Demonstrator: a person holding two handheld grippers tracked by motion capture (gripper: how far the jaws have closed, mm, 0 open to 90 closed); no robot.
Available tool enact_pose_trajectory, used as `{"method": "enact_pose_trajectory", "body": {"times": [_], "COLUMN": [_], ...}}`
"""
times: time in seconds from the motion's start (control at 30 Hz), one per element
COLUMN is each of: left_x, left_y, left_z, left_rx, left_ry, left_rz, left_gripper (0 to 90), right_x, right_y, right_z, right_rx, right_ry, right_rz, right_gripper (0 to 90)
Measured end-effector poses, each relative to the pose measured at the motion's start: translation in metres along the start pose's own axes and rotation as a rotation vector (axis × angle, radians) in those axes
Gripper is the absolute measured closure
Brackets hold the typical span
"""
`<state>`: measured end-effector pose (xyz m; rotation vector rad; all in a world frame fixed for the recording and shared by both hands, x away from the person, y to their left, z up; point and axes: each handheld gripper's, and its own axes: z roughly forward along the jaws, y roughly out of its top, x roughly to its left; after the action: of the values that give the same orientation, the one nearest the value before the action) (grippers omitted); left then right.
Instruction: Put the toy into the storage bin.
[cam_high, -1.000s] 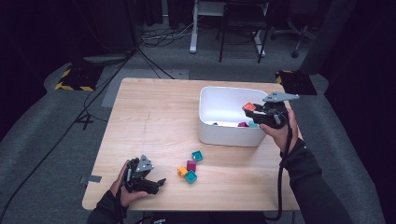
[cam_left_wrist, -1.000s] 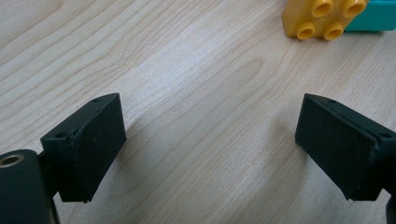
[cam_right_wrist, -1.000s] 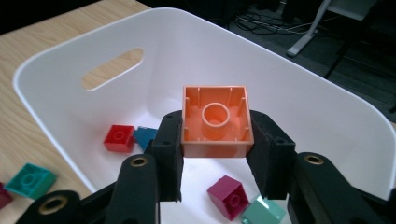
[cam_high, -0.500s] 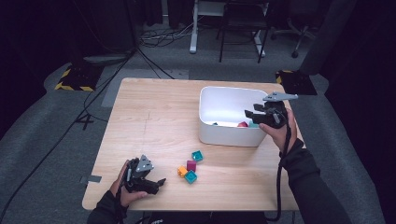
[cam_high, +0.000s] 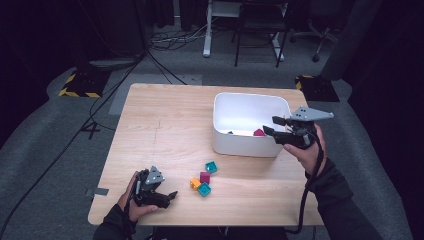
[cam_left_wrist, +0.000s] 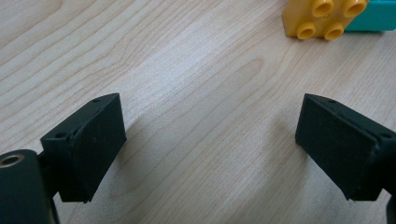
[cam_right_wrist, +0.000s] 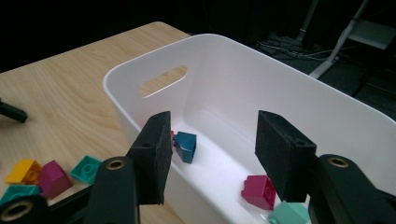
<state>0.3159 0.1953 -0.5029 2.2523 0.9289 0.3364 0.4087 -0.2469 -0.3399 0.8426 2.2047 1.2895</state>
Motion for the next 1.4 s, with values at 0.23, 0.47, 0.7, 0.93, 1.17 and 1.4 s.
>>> {"method": "enact_pose_trajectory", "body": {"times": [0.23, 0.47, 0.7, 0.93, 1.17, 1.4], "left_x": [0.000, 0.000, -0.001, -0.001, -0.001, -0.002], "left_y": [0.000, 0.000, 0.000, -0.001, -0.001, -0.001], "left_z": [0.000, 0.000, 0.000, 0.000, 0.000, -0.001], "left_rx": [0.000, 0.000, 0.002, -0.003, -0.003, -0.003], "left_ry": [0.000, 0.000, -0.005, 0.001, 0.003, 0.004], "left_rz": [-0.001, -0.001, -0.008, -0.008, -0.009, -0.010], "left_gripper": [8.8, 8.8, 8.8, 8.8, 8.8, 8.8], "right_x": [0.036, 0.067, 0.088, 0.099, 0.111, 0.123], "right_y": [-0.016, -0.042, -0.070, -0.081, -0.081, -0.080], "right_z": [-0.001, 0.027, 0.077, 0.115, 0.138, 0.153], "right_rx": [0.009, 0.053, 0.160, 0.229, 0.260, 0.283], "right_ry": [0.064, 0.148, 0.210, 0.228, 0.236, 0.230], "right_rz": [-0.079, -0.104, -0.157, -0.168, -0.179, -0.188], "right_gripper": [45.8, 44.3, 41.7, 40.9, 39.1, 38.7]}}
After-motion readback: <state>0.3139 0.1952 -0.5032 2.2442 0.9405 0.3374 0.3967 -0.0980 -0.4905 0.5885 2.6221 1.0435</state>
